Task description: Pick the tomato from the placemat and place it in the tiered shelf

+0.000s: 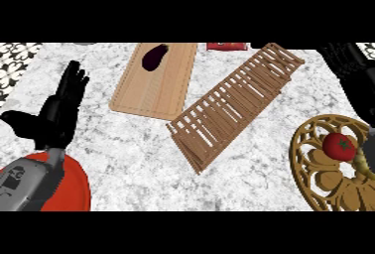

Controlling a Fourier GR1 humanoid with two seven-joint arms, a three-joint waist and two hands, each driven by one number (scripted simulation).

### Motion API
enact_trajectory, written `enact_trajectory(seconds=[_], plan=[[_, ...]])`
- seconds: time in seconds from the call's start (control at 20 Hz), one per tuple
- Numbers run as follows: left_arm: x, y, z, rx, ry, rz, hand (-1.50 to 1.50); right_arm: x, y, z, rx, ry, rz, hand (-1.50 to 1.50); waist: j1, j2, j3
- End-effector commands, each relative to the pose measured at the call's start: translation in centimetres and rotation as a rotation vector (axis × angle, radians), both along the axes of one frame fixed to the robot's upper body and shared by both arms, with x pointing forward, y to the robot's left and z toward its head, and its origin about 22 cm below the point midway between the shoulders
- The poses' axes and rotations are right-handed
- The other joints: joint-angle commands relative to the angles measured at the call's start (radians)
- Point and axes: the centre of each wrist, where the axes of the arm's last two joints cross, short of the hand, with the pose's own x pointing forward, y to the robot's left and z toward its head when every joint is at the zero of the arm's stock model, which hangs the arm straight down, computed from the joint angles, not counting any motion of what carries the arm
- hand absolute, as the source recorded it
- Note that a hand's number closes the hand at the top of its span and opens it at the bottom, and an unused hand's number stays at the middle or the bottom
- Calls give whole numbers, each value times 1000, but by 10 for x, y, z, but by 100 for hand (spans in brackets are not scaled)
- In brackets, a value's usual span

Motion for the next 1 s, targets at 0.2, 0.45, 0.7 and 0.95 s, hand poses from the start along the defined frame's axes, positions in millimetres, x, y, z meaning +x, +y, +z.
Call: enact_trajectory(seconds=[0.2,0.45,0.7,0.95], plan=[[-49,46,-72,-50,413,175,0,-47,-124,-1,-63,-92,-594,150,-122,-6,-14],[-71,45,-98,-124,568,132,0,-108,-199,-70,-75,313,-1045,150,-110,2,-16],[-65,39,-87,-116,596,75,0,-182,-215,-75,-99,228,-908,-150,-64,-7,-17],[-69,40,-82,-116,592,69,0,-199,-197,-61,-129,291,-712,-150,-50,-6,-17]])
